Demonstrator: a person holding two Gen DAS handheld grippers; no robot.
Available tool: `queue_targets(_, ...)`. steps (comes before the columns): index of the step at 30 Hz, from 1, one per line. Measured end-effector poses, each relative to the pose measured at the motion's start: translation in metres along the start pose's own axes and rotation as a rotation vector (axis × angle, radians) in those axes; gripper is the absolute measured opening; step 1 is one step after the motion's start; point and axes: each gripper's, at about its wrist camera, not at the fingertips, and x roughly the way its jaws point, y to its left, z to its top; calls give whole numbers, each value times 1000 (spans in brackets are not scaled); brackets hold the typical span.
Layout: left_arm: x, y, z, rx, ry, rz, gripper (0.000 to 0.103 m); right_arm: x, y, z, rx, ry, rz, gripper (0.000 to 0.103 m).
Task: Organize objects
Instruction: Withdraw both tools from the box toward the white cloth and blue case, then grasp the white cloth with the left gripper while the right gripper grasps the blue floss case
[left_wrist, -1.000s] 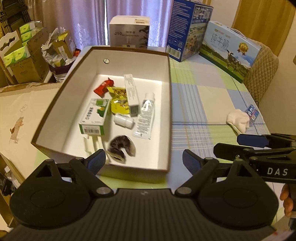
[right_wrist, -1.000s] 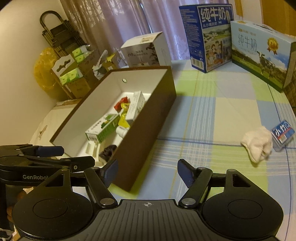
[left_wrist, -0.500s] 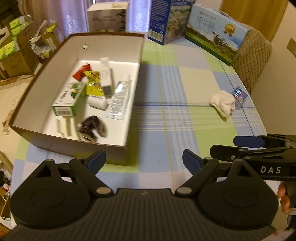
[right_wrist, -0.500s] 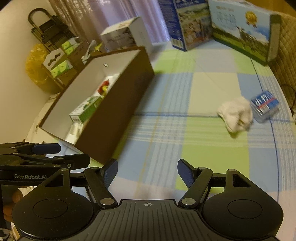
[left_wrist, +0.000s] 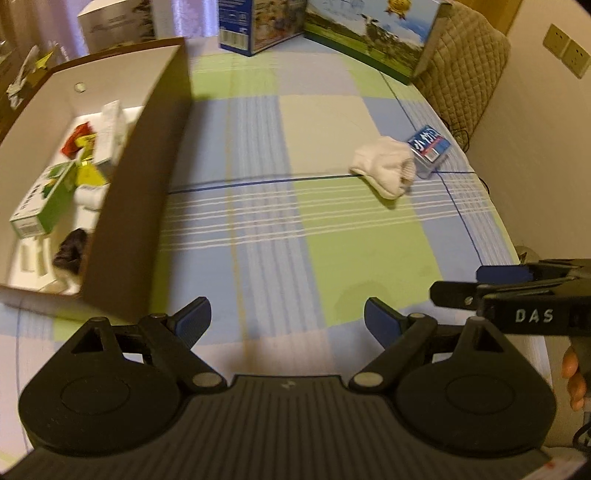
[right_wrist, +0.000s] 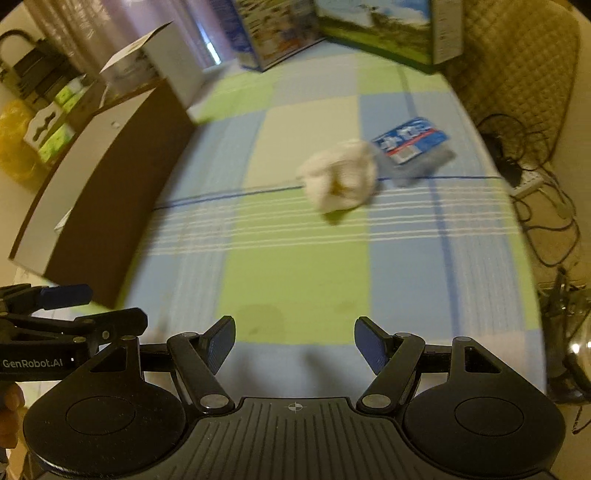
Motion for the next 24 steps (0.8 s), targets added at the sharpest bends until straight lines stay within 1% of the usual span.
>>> queue_targets(3, 11, -14, 5, 17, -6, 3, 88, -4, -18, 4, 0, -31, -24, 69)
queue_targets(6, 21, -28, 11, 35, -22, 0, 88, -7, -30, 11, -6, -69, -24, 69)
queue_targets(9, 32, -40, 20, 45, -35, -9, 88, -5, -42, 20, -6, -53, -20, 69)
queue_targets(11, 39, -47, 25, 50, -41, -16, 87, -4, -52, 26, 9, -63, -19, 69)
queue_targets(13, 47, -54, 32, 61, -45, -20, 87, 0, -61, 33, 12, -47, -20, 69)
queue_targets(18, 65, -68, 49, 79, -52, -26, 87, 8, -78, 49, -1, -51, -60, 69)
queue_targets(24, 87, -83, 71, 106, -60, -29, 86, 17, -95, 67, 24, -60, -49, 69)
